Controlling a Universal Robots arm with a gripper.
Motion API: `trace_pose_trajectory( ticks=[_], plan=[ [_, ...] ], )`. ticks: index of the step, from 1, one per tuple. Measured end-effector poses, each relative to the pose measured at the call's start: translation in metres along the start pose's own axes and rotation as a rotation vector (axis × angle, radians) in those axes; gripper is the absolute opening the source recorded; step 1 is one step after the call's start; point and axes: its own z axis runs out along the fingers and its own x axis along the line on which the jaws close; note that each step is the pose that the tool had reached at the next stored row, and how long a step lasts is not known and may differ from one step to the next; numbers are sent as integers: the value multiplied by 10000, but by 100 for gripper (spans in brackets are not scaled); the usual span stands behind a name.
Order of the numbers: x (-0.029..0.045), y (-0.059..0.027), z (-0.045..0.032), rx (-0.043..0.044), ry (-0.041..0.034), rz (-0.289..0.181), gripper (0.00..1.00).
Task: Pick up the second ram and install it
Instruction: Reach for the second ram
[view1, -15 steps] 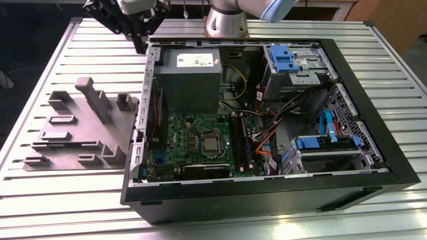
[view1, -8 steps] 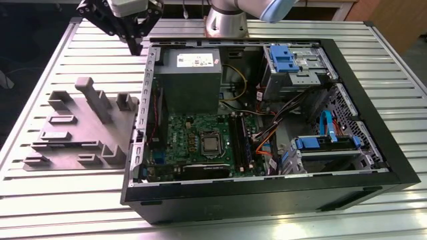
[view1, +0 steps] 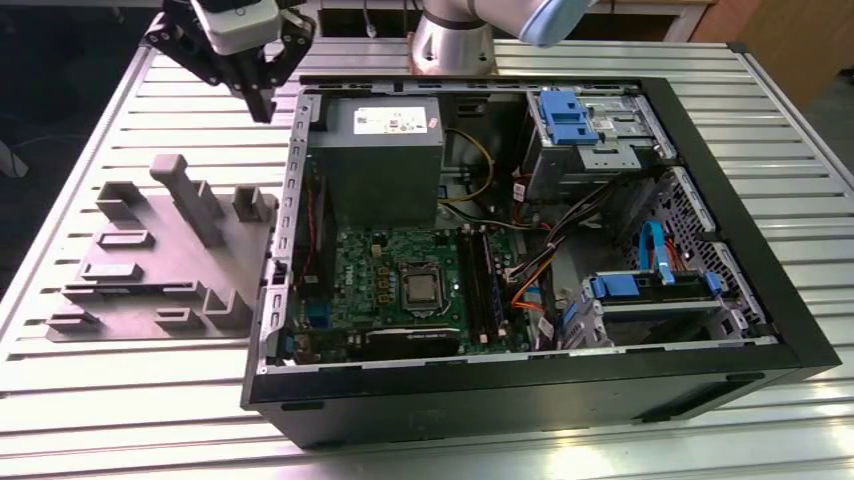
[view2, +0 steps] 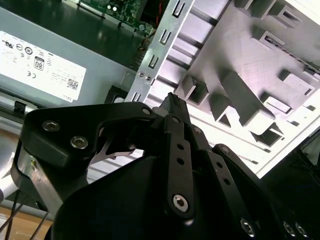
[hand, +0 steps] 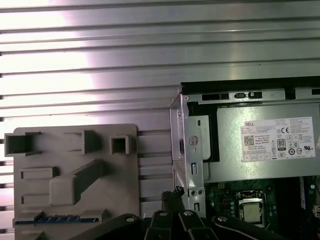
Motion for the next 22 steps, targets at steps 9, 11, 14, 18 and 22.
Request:
trace_pose_trajectory(
  ticks=[9,11,14,18,22],
  plan=[
    [132,-33,59,-2,-2,1,10],
    [150,-40,70,-1,-1,0,10],
    [178,-57,87,-1,-1,0,10],
    [231,-94,104,-1,-1,-1,10],
    [278,-141,114,-1,0,0,10]
  ],
)
